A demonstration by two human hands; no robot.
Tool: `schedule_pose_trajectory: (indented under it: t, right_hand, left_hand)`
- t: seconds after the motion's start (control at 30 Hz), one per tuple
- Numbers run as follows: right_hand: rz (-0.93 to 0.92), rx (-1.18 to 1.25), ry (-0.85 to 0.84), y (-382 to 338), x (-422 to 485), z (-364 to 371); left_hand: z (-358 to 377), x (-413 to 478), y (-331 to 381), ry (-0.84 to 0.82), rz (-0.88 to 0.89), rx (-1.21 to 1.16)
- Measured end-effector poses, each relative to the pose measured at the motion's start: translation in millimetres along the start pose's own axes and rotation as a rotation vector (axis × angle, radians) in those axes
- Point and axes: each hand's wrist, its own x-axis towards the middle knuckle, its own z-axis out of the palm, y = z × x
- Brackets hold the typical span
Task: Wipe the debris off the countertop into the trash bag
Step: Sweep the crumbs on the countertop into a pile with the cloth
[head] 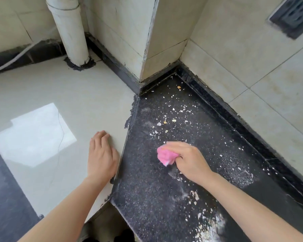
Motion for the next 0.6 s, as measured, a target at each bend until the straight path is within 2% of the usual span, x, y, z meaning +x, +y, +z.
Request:
schedule_pose_trajectory:
  t: [0.07, 0.17, 0.3, 0.43, 0.6]
  right_hand:
    - [-0.032, -0.042, 0.033, -13, 61, -8]
    - [-0.077, -0.123, 0.051, -29, 144, -5]
    - [-0.182, -0.268, 0.061, -38, 211, 21]
    - [-0.227, -0.293, 0.031, -21, 212, 35]
    - [-0.348, -0.248, -0.058, 16, 133, 22]
  left_hand:
    - [8, 23, 10, -0.016, 0.049, 0.019]
    - [21, 56, 16, -0.031, 0.001, 0.048]
    - [33, 70, 11, -0.007, 0.017, 0.127]
    - [33, 69, 13, 0.011, -0.001, 0.090]
    - [32, 70, 12, 0.006, 0.000, 0.088]
